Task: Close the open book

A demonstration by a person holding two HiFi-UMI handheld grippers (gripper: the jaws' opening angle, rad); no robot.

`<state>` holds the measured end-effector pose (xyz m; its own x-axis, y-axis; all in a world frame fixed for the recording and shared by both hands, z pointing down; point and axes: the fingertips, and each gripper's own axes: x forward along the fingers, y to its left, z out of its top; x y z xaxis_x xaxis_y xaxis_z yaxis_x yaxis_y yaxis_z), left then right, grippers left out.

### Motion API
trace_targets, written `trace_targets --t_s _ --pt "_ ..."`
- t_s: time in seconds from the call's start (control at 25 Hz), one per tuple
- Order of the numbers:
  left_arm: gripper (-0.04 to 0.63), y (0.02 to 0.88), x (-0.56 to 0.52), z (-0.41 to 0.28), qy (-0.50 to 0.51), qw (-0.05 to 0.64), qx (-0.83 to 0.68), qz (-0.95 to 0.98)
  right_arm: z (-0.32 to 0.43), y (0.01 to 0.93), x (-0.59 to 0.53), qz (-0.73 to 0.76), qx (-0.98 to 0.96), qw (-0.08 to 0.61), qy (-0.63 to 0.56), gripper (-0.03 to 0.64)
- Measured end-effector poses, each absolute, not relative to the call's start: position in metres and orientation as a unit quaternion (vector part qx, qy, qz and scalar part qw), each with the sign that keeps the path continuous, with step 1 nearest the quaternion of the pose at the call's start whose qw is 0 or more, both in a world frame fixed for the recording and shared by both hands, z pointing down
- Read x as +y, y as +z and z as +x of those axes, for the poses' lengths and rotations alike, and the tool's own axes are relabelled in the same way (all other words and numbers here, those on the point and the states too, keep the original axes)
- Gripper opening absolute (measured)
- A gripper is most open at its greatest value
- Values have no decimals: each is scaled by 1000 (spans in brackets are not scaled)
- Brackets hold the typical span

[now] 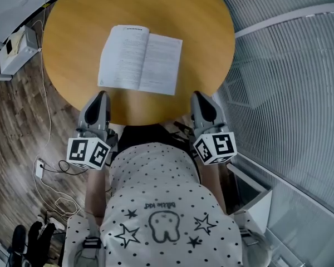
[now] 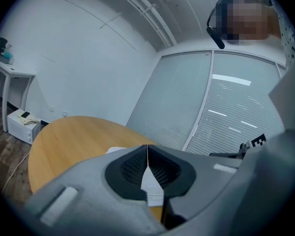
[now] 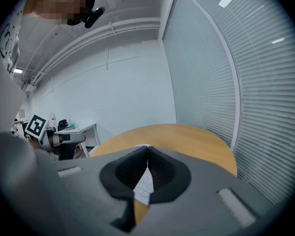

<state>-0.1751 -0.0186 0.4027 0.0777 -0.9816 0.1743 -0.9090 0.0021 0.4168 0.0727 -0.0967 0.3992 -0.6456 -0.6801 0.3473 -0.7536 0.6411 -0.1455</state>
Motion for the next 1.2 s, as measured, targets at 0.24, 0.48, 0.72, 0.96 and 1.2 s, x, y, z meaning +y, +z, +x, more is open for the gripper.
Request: trace_targets --t_s 0.24,0.48,0.72,0.96,1.2 --pt "96 421 -17 -176 -103 260 -668 690 65 398 -95 392 -899 142 136 5" --pt "166 450 -14 -177 -129 331 -653 669 66 398 -93 395 -895 158 133 5" --pt "226 472 -14 -179 -146 375 -648 647 63 394 -93 397 -893 167 129 5" --pt "260 500 -14 -178 -153 413 -639 631 56 389 -91 394 -894 174 126 5" --pt "287 525 -16 -180 -164 453 -631 608 57 385 -92 398 -890 183 123 5"
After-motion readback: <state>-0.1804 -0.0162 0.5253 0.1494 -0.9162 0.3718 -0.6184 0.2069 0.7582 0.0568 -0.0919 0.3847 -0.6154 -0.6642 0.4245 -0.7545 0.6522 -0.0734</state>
